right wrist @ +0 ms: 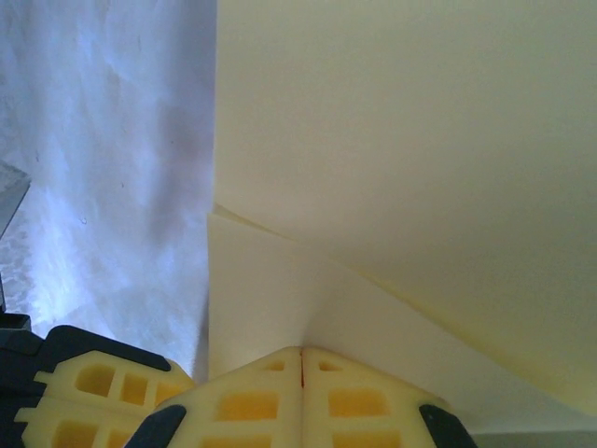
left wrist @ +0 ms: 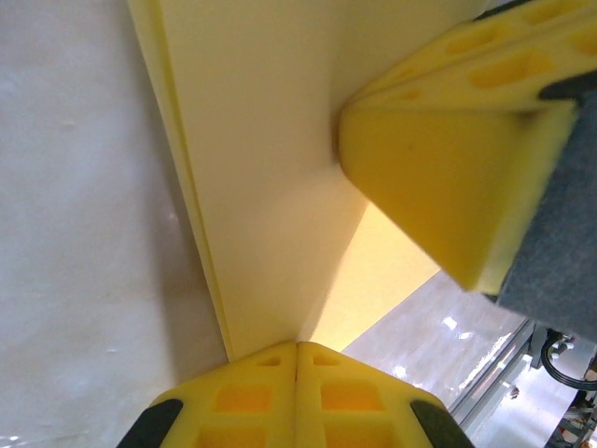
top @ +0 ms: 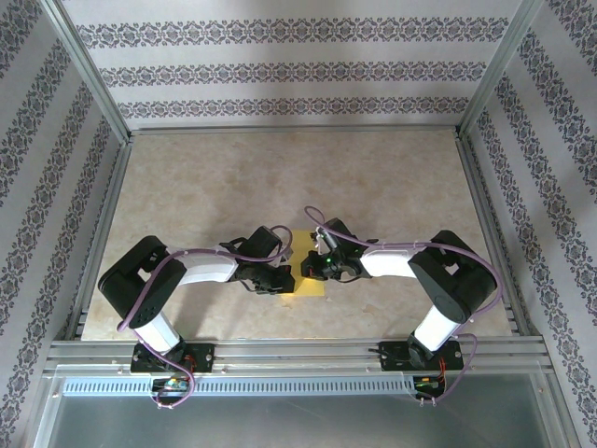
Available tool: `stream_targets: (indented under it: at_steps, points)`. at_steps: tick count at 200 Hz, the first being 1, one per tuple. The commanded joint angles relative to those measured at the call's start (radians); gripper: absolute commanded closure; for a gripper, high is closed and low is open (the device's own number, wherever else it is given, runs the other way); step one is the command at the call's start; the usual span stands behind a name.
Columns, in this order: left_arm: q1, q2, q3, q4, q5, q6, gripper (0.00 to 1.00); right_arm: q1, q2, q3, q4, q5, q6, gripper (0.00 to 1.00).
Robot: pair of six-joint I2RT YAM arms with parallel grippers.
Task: Fold a paper plane with a square sheet of paper (fold left side to right side)
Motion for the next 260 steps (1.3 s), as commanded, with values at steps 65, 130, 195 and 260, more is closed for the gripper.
stream_targets:
  at_steps: [65, 130, 195, 260]
  points:
    - [-0.014, 0.044, -0.016, -0.106, -0.054, -0.017, 0.95, -0.163, -0.022, -0.060, 0.034, 0.004, -0.073, 1.00]
    - [-0.016, 0.029, -0.014, -0.101, -0.051, -0.009, 0.96, -0.270, -0.143, -0.080, -0.021, -0.028, -0.098, 1.00]
    - [-0.022, 0.012, 0.002, -0.111, -0.055, -0.006, 0.96, -0.134, -0.190, -0.066, -0.009, -0.060, -0.006, 1.00]
    - [-0.023, 0.007, 0.006, -0.115, -0.056, -0.006, 0.95, -0.051, -0.050, -0.005, 0.037, -0.034, 0.018, 1.00]
